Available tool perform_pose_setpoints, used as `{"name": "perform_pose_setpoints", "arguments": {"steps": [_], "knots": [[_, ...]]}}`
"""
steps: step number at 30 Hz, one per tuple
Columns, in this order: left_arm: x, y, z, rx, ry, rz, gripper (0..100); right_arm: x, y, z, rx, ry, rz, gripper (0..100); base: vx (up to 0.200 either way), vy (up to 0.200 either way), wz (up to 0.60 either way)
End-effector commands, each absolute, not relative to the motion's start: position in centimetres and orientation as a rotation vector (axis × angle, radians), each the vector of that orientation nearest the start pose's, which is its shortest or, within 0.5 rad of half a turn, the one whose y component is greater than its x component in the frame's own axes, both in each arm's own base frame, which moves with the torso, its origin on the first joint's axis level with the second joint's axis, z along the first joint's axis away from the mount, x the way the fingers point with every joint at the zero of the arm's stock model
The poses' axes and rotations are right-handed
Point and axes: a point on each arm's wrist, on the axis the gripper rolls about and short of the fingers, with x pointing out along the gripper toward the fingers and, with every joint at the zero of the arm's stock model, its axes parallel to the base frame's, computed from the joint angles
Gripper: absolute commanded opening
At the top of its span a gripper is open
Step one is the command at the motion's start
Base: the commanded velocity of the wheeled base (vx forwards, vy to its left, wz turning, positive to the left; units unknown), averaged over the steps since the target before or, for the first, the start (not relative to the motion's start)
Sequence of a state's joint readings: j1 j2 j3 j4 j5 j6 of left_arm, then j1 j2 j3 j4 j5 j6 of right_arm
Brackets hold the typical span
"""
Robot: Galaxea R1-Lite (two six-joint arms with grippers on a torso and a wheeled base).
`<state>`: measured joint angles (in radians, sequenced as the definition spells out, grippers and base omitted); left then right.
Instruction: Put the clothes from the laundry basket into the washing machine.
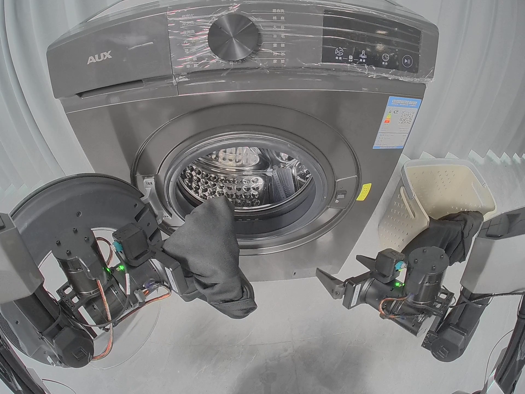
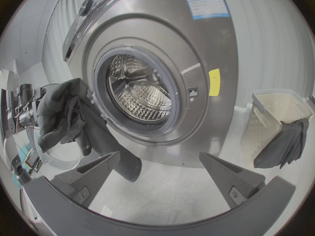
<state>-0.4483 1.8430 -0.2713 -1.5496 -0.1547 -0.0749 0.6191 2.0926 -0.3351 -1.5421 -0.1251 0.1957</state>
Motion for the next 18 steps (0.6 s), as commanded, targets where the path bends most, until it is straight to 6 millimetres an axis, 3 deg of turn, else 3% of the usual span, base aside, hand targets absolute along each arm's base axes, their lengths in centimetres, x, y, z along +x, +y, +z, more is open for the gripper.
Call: {"name": "perform_pose_setpoints", "arguments": {"steps": [1,18], "knots": [[22.3,-11.1,12.1,-0.074,0.016,-0.600,0,23.7,15.7,6.9,0.135,0.202,0.451,100,0.000,0.000,0.00],[21.8,-10.7,9.9,-0.041,0.117,-0.579,0,23.4,14.6,6.9,0.141,0.217,0.422,100,0.012,0.000,0.00]]}}
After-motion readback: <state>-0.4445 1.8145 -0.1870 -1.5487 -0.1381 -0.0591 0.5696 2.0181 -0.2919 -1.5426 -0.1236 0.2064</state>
